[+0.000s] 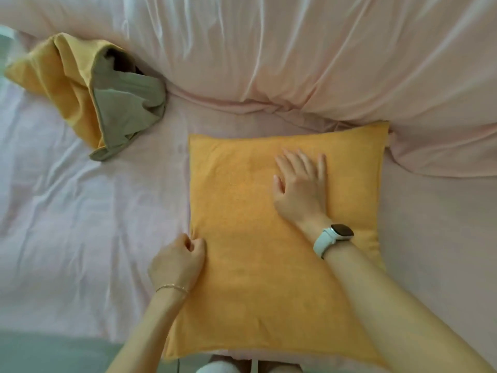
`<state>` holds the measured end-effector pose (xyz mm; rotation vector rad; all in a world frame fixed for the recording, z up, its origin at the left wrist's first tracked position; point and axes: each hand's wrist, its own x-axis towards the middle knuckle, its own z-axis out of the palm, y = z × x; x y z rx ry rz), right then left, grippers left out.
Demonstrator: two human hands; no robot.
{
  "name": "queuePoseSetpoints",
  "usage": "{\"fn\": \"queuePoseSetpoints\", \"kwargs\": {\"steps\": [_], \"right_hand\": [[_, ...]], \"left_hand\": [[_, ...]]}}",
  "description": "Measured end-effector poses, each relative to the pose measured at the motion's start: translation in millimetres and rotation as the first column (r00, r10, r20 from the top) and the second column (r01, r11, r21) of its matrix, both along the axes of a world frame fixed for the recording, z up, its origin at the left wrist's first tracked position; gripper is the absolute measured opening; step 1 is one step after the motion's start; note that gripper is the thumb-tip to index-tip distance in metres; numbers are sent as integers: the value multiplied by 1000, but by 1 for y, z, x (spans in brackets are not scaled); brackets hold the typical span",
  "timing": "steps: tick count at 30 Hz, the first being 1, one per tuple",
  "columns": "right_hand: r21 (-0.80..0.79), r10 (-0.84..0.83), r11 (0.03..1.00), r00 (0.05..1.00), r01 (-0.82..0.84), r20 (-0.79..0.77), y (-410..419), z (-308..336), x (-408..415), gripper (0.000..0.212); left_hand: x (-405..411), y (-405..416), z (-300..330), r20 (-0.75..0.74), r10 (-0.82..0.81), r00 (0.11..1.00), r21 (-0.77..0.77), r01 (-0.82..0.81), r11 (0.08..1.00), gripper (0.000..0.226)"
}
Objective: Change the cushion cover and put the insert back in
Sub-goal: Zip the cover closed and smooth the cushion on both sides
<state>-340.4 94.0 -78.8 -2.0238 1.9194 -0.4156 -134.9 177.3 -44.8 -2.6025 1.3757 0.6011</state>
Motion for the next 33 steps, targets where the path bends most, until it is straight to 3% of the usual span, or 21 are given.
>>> {"fn": "queuePoseSetpoints", "kwargs": {"steps": [2,4,6,8,11,13,16,21,25,30,33], "right_hand": [[13,48,999,998,-48,-45,18,-5,-21,50],[29,99,995,993,-98,-58,28,-6,-38,50],[42,126,992,989,-123,-78,26,-5,-54,51],[93,40,995,995,-31,-96,13,-6,-71,55],[228,-273,932,960,280,-63,-5,-18,-88,64],[155,-360,918,931,366,-67,8,-31,-82,67],[-58,-339,940,937,335,-83,45,-56,-65,58],[-181,-372,923,907,339,-199,10,-94,-69,54],[-233,-440,892,865,388,-242,-42,-109,-70,48],[-248,-512,855,815,456,-269,-82,-108,-80,25],[-238,-562,827,775,510,-291,-95,-101,-81,25]], "left_hand": [[-13,-5,5,-66,-115,991,-231,97,968,20],[-30,-28,3,-112,-218,970,-451,146,880,32],[-47,-57,0,-102,-317,943,-527,218,821,46],[-65,-85,-3,-90,-434,896,-457,350,818,59],[-83,-97,-25,10,-566,824,-320,539,779,66],[-84,-77,-44,90,-577,812,-319,572,755,63],[-77,-37,-72,181,-566,804,-403,586,703,60],[-83,-73,-117,181,-562,807,-409,581,703,60],[-92,-133,-136,203,-535,820,-431,566,703,57],[-99,-181,-134,186,-507,841,-408,536,739,43],[-101,-199,-126,188,-509,840,-399,539,742,41]]}}
